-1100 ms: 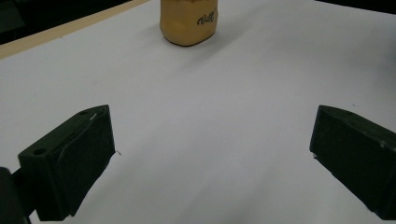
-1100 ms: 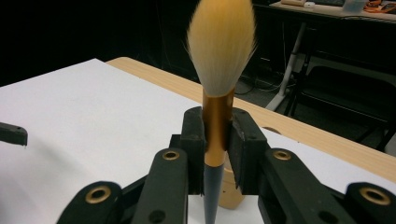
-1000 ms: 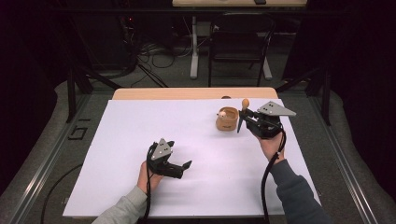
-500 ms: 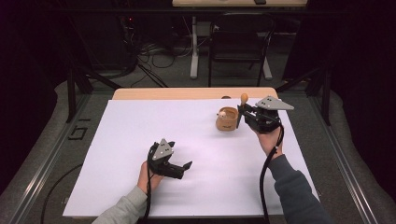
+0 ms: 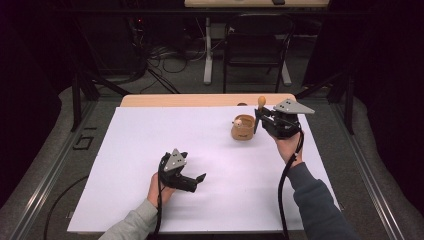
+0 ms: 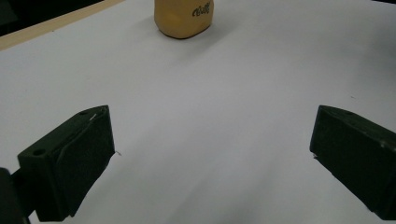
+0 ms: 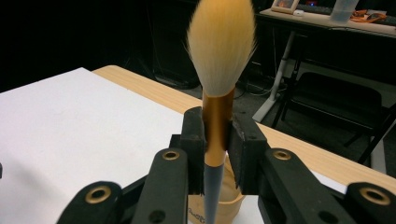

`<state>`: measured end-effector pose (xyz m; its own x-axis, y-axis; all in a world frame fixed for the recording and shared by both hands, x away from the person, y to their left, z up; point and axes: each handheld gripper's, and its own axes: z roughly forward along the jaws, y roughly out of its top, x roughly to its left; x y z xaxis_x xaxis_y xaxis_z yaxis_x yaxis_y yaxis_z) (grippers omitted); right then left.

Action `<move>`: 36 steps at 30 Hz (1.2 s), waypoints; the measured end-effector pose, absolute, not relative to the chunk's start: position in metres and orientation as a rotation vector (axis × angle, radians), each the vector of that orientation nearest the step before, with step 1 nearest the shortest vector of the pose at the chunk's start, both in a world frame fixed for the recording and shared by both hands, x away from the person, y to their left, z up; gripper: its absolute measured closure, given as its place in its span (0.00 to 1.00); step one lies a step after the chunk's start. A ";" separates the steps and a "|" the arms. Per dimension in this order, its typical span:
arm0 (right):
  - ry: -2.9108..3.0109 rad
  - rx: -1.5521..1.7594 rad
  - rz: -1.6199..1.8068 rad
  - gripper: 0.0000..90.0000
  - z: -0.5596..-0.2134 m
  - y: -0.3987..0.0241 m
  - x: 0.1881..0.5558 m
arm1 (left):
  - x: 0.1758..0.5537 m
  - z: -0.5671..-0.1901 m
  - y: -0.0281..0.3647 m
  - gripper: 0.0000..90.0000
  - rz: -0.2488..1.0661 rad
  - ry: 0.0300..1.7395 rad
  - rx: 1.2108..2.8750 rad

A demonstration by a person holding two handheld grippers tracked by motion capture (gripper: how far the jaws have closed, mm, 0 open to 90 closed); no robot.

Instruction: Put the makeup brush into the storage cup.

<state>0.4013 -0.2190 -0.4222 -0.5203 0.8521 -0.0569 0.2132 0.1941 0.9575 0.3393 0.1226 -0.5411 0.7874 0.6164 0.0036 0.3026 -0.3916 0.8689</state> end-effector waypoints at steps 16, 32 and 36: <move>1.845 0.959 1.341 0.86 -0.403 -0.215 0.407 | 0.340 -0.541 0.122 0.00 0.396 0.684 2.008; 1.831 0.958 1.340 0.86 -0.402 -0.213 0.420 | 0.340 -0.542 0.122 0.00 0.386 0.689 2.007; 1.830 0.959 1.338 0.86 -0.402 -0.212 0.423 | 0.340 -0.542 0.122 0.00 0.387 0.687 2.009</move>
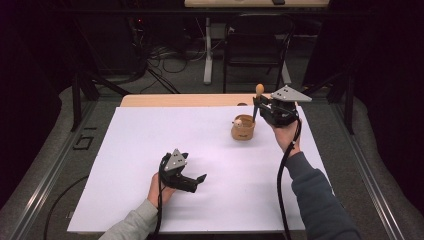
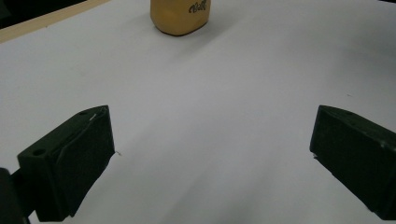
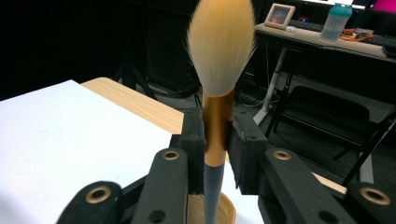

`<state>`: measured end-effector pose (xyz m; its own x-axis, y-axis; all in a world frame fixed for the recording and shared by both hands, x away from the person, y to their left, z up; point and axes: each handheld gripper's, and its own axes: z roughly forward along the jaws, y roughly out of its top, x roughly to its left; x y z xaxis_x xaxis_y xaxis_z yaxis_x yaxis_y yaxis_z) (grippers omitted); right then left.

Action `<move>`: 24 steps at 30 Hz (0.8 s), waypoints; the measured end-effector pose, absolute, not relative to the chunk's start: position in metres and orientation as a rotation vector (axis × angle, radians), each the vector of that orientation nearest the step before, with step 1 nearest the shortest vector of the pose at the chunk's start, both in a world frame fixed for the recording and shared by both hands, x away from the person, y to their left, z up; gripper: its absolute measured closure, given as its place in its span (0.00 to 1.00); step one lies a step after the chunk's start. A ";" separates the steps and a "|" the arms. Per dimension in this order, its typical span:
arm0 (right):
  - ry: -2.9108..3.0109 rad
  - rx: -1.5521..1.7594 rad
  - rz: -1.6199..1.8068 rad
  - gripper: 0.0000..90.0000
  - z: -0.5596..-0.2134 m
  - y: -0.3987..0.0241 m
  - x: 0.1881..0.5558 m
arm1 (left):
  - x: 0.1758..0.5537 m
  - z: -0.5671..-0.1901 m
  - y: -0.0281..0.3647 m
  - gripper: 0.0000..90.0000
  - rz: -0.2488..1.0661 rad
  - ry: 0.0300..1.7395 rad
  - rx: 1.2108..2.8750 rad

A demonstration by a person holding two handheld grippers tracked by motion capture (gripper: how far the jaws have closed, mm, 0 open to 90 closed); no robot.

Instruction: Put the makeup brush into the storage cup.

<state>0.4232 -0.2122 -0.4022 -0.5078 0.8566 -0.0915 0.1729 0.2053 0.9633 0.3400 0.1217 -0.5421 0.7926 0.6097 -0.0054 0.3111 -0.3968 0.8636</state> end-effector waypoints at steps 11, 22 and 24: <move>1.853 0.953 1.322 0.86 -0.407 -0.207 0.435 | 0.340 -0.542 0.121 0.00 0.386 0.690 2.013; 1.875 0.958 1.297 0.86 -0.413 -0.200 0.444 | 0.340 -0.543 0.121 0.00 0.381 0.688 2.015; 1.874 0.957 1.297 0.86 -0.415 -0.200 0.446 | 0.340 -0.543 0.120 0.00 0.380 0.689 2.015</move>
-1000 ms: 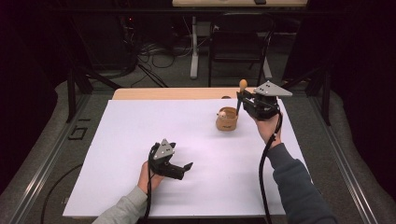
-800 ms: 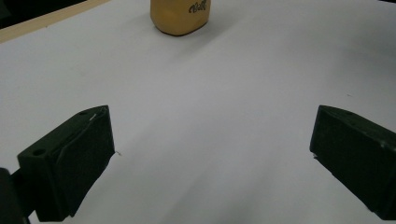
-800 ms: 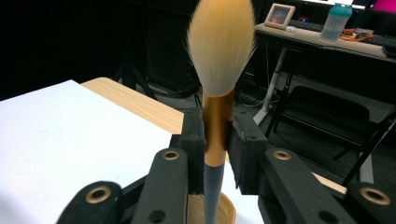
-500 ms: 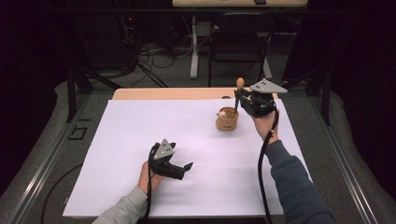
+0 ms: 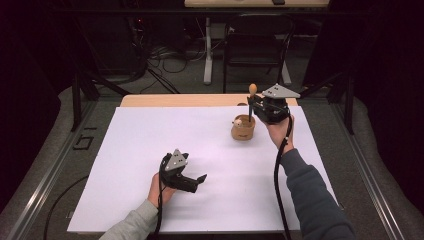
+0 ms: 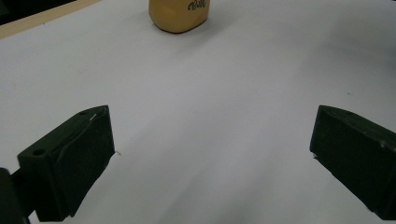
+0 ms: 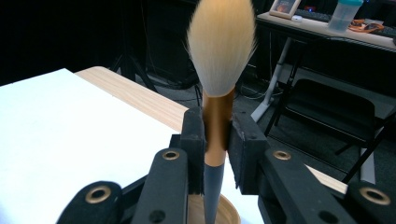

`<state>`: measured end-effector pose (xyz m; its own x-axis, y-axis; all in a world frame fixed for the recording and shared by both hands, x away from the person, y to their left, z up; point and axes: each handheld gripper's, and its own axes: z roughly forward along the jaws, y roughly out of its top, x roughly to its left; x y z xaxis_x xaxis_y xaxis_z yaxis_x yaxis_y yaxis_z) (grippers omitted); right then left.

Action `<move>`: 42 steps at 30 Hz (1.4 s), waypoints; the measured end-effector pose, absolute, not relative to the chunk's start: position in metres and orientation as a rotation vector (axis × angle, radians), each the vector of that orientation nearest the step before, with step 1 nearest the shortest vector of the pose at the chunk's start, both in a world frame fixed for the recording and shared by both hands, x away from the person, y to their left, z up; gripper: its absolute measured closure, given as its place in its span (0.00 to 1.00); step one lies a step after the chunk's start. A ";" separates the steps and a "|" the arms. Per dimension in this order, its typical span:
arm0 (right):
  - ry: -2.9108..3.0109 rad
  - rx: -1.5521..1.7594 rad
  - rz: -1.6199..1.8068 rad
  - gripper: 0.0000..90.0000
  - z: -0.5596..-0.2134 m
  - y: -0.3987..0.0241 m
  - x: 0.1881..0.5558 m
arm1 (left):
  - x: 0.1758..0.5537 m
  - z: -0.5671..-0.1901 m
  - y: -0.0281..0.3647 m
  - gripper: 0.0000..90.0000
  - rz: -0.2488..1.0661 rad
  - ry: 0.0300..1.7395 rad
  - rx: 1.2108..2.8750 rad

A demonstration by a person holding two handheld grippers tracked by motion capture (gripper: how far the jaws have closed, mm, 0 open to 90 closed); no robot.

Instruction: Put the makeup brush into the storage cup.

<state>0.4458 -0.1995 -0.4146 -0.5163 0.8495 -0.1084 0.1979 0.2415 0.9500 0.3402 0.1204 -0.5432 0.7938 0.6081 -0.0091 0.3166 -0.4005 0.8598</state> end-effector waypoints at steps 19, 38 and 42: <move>1.928 0.981 1.242 0.86 -0.427 -0.195 0.460 | 0.340 -0.543 0.120 0.00 0.381 0.689 2.016; 2.004 0.971 1.148 0.59 -0.434 -0.186 0.466 | 0.340 -0.544 0.120 0.00 0.381 0.687 2.022; 2.052 0.981 1.165 0.37 -0.435 -0.189 0.464 | 0.340 -0.543 0.121 0.00 0.383 0.693 2.017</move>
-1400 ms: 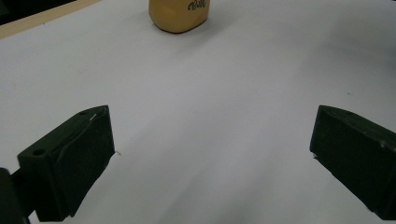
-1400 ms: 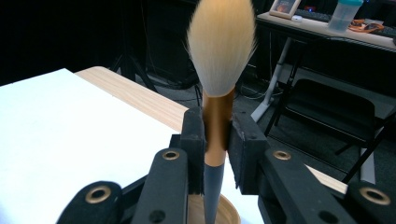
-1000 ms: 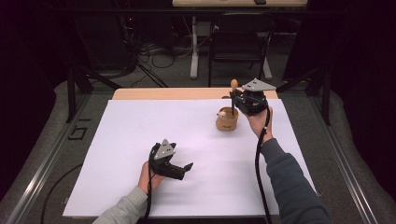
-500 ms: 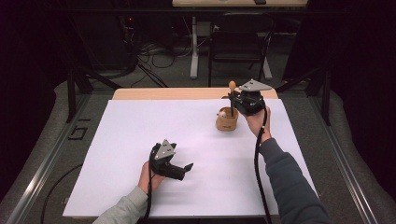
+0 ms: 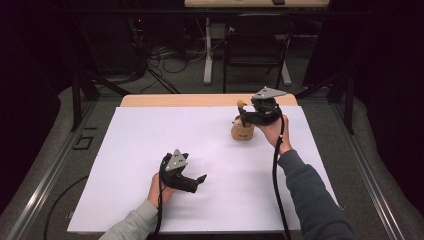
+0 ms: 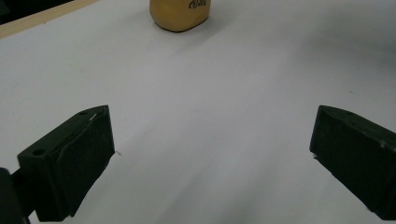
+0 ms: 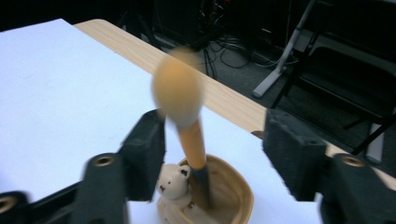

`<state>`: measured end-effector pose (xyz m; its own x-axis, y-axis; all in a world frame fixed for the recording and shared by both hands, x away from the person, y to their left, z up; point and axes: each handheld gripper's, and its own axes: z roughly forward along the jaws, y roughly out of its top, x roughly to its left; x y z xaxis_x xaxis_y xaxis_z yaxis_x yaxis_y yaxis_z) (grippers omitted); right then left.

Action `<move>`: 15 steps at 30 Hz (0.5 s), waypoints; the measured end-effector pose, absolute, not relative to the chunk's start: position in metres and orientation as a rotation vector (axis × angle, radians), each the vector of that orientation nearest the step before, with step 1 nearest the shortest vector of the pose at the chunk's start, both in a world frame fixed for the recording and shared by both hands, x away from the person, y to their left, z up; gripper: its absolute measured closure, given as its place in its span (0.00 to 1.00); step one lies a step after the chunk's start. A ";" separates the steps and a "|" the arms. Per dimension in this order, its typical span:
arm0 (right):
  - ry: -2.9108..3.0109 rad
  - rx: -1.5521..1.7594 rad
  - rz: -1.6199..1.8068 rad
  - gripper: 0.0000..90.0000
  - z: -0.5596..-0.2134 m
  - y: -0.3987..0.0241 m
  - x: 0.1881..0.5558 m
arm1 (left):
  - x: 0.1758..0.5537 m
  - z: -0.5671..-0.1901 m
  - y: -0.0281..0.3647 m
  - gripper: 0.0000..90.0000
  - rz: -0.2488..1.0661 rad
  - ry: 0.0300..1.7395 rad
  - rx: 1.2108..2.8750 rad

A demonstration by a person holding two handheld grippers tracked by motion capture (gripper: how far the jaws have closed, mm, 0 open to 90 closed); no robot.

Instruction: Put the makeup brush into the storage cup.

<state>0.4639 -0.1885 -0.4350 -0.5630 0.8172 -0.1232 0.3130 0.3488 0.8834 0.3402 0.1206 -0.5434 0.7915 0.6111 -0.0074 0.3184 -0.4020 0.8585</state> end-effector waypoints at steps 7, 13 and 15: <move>2.111 0.926 1.224 0.11 -0.436 -0.196 0.451 | 0.341 -0.540 0.123 0.00 0.411 0.689 2.007; 2.146 0.883 1.256 0.04 -0.440 -0.197 0.438 | 0.342 -0.536 0.129 0.00 0.441 0.687 1.998; 2.156 0.869 1.259 0.03 -0.443 -0.196 0.434 | 0.342 -0.534 0.130 0.00 0.441 0.691 1.990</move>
<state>0.4337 -0.1959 -0.4426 -0.6756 0.7310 -0.0954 0.2764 0.3711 0.8865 0.3422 0.1302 -0.5345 0.7753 0.6311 0.0254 0.2887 -0.3898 0.8745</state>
